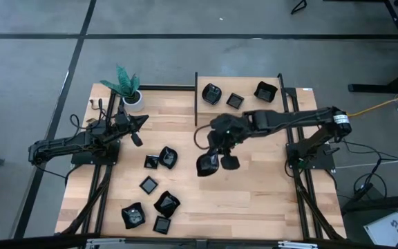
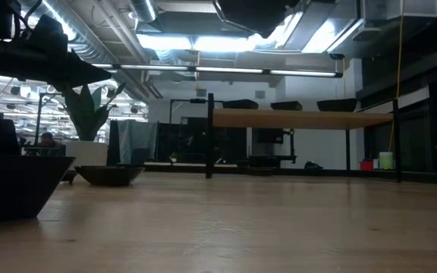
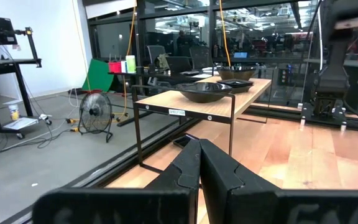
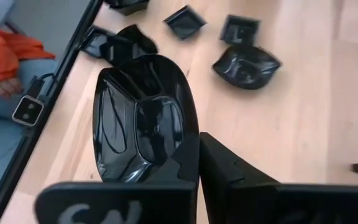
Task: Pick & Place Mini shaped plates
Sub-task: Stack the black leaf-shaped plate on top of the black leaf-shaped plate on the shelf
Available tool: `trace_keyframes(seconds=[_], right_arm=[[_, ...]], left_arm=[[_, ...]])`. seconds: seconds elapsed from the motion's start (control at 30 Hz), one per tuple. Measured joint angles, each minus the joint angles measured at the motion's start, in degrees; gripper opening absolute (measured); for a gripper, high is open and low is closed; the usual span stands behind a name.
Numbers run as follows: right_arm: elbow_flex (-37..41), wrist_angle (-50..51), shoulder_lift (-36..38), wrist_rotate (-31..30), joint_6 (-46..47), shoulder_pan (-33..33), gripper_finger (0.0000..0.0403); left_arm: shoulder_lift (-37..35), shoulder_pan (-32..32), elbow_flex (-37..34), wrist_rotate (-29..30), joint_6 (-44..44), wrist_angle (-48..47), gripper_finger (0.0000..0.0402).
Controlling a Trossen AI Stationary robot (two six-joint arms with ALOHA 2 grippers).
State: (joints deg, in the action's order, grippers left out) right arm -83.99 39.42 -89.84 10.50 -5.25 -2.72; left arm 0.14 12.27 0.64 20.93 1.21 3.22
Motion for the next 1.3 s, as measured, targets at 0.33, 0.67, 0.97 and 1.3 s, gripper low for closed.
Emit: trace_keyframes(seconds=[0.33, 0.67, 0.97, 1.3], right_arm=[[0.0, 2.4, 3.4, 0.0, -1.3, 6.3, 0.0008], [0.0, 5.2, 5.0, 0.0, -2.3, 13.6, 0.0008], [0.0, 5.6, 8.1, 0.0, -2.8, 19.5, 0.0009], [0.0, 5.4, 11.0, -0.3, -4.3, 24.7, 0.0009]], left_arm=[[0.0, 0.0, 0.0, 0.0, 0.0, 0.0, 0.0004], [0.0, 0.0, 0.0, 0.0, 0.0, 0.0, 0.0004], [0.0, 0.0, 0.0, 0.0, 0.0, 0.0, 0.0004], [0.0, 0.0, 0.0, 0.0, 0.0, 0.0, 0.0004]])
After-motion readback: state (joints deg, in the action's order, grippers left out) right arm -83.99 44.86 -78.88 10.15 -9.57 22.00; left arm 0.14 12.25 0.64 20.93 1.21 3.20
